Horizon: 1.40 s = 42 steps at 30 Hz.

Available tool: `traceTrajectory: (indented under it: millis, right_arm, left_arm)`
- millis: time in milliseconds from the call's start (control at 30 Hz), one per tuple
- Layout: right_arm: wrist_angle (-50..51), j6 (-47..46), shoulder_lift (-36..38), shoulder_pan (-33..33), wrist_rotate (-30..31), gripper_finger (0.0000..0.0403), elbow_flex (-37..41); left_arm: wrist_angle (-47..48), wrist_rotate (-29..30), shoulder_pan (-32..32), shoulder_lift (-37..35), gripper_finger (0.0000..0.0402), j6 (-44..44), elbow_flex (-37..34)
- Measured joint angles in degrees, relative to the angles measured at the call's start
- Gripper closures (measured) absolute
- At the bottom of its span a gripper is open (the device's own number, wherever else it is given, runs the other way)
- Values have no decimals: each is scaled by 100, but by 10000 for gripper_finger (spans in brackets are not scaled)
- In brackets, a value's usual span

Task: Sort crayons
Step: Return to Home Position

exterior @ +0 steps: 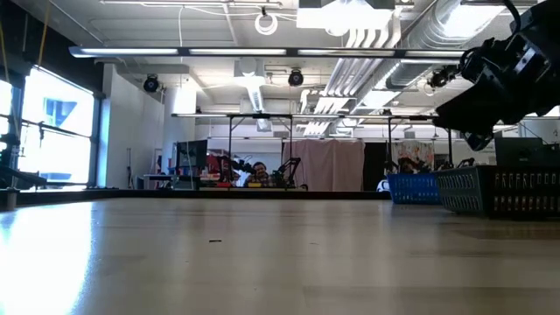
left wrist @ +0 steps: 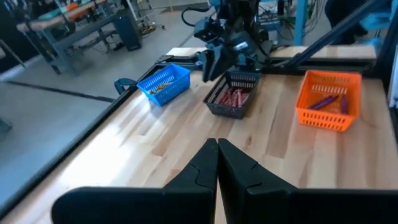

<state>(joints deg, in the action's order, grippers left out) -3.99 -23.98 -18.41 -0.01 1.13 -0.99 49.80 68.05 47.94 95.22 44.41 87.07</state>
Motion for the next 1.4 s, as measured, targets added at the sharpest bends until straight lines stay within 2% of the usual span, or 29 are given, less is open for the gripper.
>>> traceTrajectory:
  millis: [100, 200, 367, 567, 633, 900, 1033, 1167, 1300, 1400]
  right_arm:
    - [-62, -578, 0, 47, -360, 313, -2]
    - [-12, -934, 2, 57, -447, 312, -2]
    - [149, -809, 2, 55, -451, 312, -2]
    - [212, -664, 2, 55, -462, 312, -2]
    - [214, -704, 2, 55, -462, 312, -4]
    - [227, -704, 2, 55, -462, 312, -4]
    - [254, -704, 2, 55, -460, 312, -4]
    - [258, -704, 2, 55, -460, 312, -4]
    - [290, -704, 2, 55, -460, 312, -6]
    - [303, -704, 1, 55, -459, 312, -7]
  left_arm:
    - [-26, 3, -9, 2, 401, -332, 0]
    - [-84, 122, -9, 5, 401, -405, 0]
    - [-529, 599, -95, 185, 401, -361, -218]
    - [-1243, 370, -528, 432, 401, -633, -805]
    - [-1437, 43, -701, 437, 401, -856, -1014]
    - [-2765, -2205, -1286, 437, 401, -2081, -1947]
    - [-3161, -2676, -1487, 392, 401, -2537, -2341]
    - [-3755, -2784, -1616, -180, 401, -2779, -3121]
    - [-4996, -2901, -1705, -1449, 401, -3070, -4333]
    - [-5571, -2824, -1822, -2403, 401, -3066, -5250]
